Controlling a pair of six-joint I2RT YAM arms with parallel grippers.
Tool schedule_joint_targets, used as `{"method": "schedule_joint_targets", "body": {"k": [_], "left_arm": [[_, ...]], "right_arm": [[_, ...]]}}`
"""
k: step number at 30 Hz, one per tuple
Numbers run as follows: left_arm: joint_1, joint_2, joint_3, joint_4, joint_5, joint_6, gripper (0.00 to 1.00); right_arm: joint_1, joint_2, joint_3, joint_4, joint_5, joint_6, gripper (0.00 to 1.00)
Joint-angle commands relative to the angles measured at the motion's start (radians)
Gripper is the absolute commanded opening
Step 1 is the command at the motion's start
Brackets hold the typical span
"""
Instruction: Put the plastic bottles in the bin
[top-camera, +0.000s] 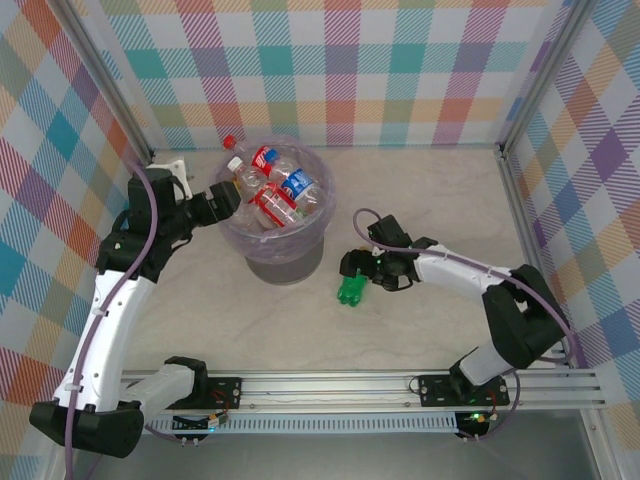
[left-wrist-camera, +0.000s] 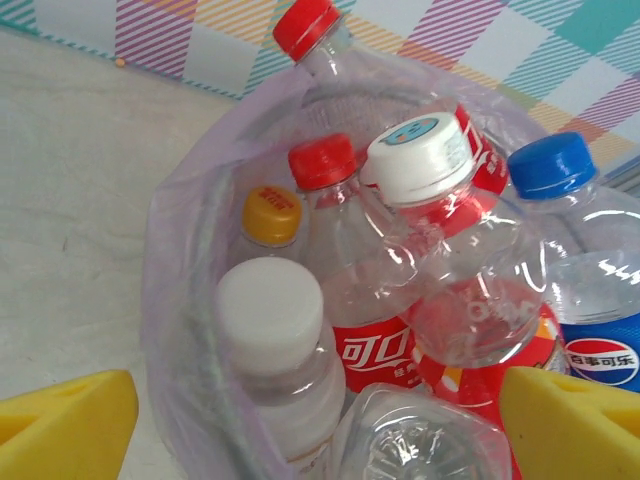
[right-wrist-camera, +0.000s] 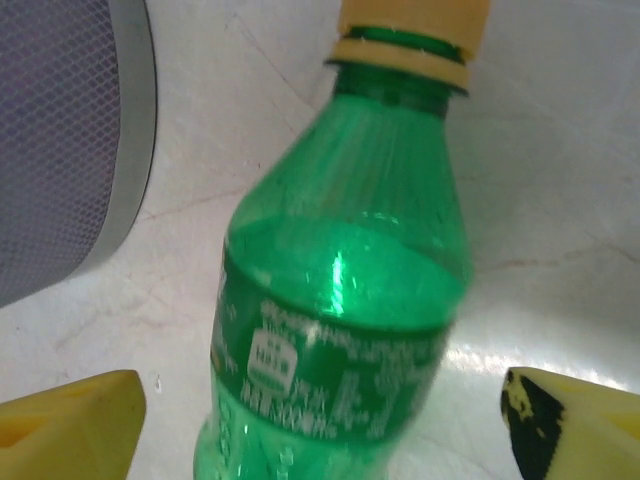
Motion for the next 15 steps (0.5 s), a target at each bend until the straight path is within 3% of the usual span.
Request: {"method": "schedule_joint_targets", "body": {"k": [1,6,15], "left_arm": [[0.012,-0.02,-0.057,0.019,-0.023,-0.033,0.9],[0.013,-0.044,-0.139,0.117,-0.029,-0.101,0.88],[0.016,0.008,-0.145,0.13,0.003,-0.103,0.81]], "right_arm": [[-0.001,0.042,0.014,0.07,-0.034,0.002,0.87],[0.0,0.05,-0.003,0.13,-0.048,0.008,0.74],[-0.022,0.034,0.046,0.043,-0.035,-0.053,0.61]]}}
